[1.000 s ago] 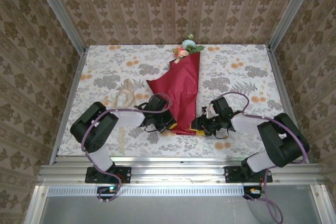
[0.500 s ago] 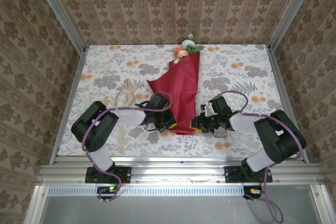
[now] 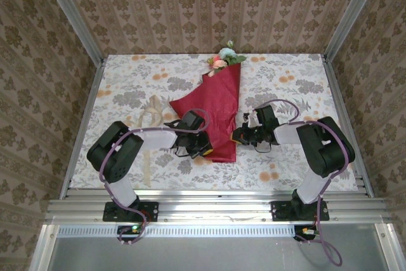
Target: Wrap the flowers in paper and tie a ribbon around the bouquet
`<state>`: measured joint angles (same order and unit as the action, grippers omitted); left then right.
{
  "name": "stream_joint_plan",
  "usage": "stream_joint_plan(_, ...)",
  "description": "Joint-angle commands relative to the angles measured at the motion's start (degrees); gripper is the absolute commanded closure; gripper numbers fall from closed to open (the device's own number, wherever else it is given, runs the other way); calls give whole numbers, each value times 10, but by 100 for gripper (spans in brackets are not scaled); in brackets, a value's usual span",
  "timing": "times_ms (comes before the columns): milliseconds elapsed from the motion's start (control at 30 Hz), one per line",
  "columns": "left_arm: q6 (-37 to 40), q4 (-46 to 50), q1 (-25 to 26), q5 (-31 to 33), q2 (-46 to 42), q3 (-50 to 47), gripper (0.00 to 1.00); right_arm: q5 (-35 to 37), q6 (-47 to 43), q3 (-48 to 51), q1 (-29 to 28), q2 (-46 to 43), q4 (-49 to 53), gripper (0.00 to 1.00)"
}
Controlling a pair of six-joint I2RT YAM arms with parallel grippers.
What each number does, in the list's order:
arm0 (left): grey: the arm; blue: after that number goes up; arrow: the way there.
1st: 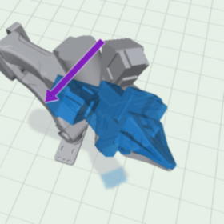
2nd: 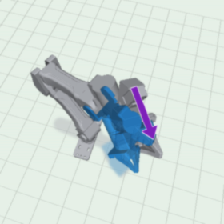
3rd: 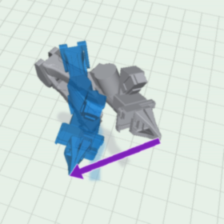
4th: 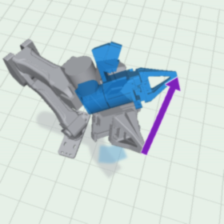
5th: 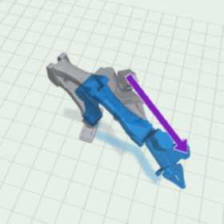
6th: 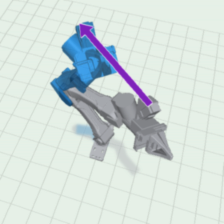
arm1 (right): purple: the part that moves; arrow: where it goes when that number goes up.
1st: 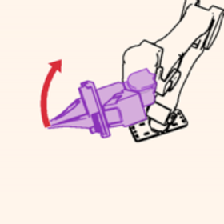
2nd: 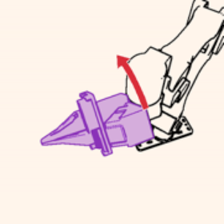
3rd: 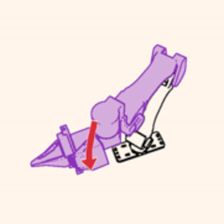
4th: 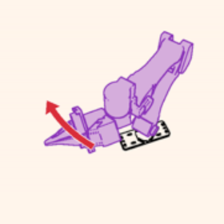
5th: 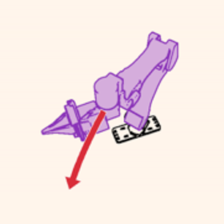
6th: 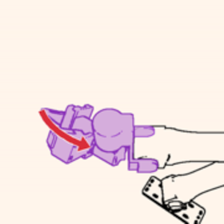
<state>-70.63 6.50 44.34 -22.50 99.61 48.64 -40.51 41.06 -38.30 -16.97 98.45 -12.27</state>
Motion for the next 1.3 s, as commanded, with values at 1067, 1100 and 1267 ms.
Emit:
stream_joint_plan(1067, 174, 236, -48, 55, 58, 55, 100, 50, 46, -203, 51, 168, -64, 98)
stream_joint_plan(1100, 175, 237, -48, 56, 57, 53, 100, 54, 43, -212, 52, 170, -58, 80)
stream_joint_plan(1267, 176, 237, -49, 51, 54, 50, 100, 65, 40, -278, 56, 209, -14, 57)
